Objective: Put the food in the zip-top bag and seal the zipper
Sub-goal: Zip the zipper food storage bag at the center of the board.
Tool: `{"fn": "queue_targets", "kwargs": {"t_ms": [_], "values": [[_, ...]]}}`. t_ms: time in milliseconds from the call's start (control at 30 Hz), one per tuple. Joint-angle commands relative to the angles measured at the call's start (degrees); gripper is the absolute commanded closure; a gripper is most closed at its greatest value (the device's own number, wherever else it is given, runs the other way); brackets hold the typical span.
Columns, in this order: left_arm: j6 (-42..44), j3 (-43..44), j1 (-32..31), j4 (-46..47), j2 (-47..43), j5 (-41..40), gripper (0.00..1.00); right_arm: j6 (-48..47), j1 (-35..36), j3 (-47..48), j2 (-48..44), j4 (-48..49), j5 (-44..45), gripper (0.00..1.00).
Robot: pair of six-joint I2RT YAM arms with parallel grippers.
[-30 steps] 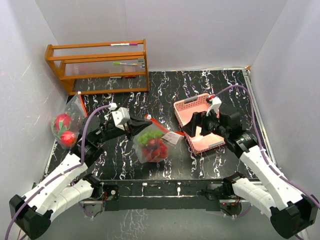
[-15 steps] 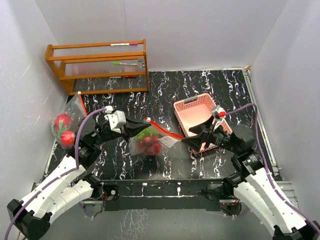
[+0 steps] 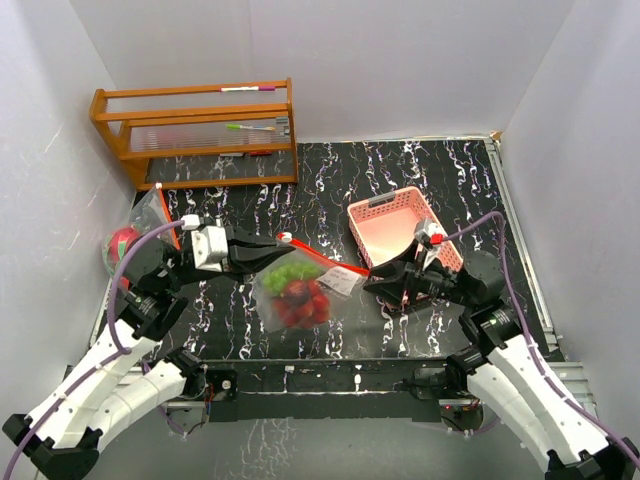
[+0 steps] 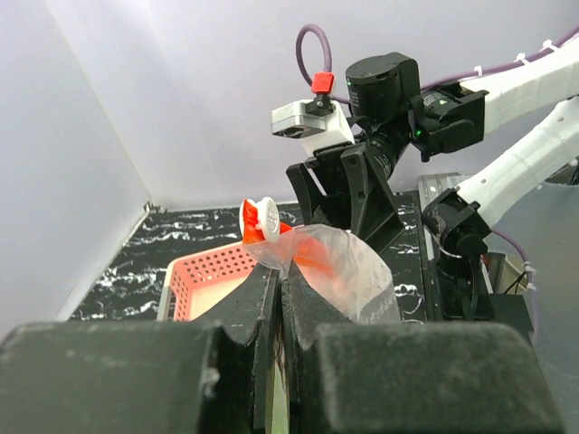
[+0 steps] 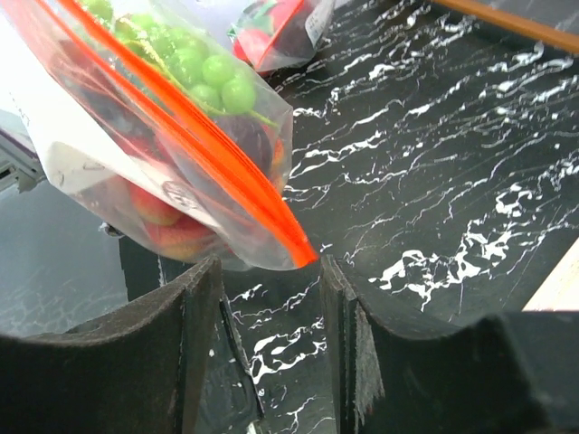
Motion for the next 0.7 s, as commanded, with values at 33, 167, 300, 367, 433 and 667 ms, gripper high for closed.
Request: {"fn": "queue_targets", "kwargs": {"t_ms": [33,167,300,367,433,667], "values": [[2.36,4.13,0.24,-0.66,-3.17,0.70,1.00,-1.49,0.04,-0.11,-5.64,2.58,0.35,0.45],[2.94,4.68,0.24,-1.62,-3.62,0.60,1.00,0.41,0.02,-1.63,-7.31,4.21,1.87,0.34],[2.97,4.88,0.25,-1.54,-3.66,1.05,1.00,2.29,0.08,-3.75,-4.94,9.45,-4.24,0.34],[2.97,4.81,0.29,-1.45,-3.71,1.20,1.00,3.32,0.07,-4.50,-3.18,13.10,-10.21,0.33],[2.98,4.84,0.24,-1.45,-3.76,1.24,1.00,4.08,0.07,-4.42,-1.72,14.86,-13.58,0.33],[2.71,4.27,0.24,-1.34,-4.25,1.14,1.00,4.12,0.07,-3.51,-0.08,17.80,-14.05,0.32]]}}
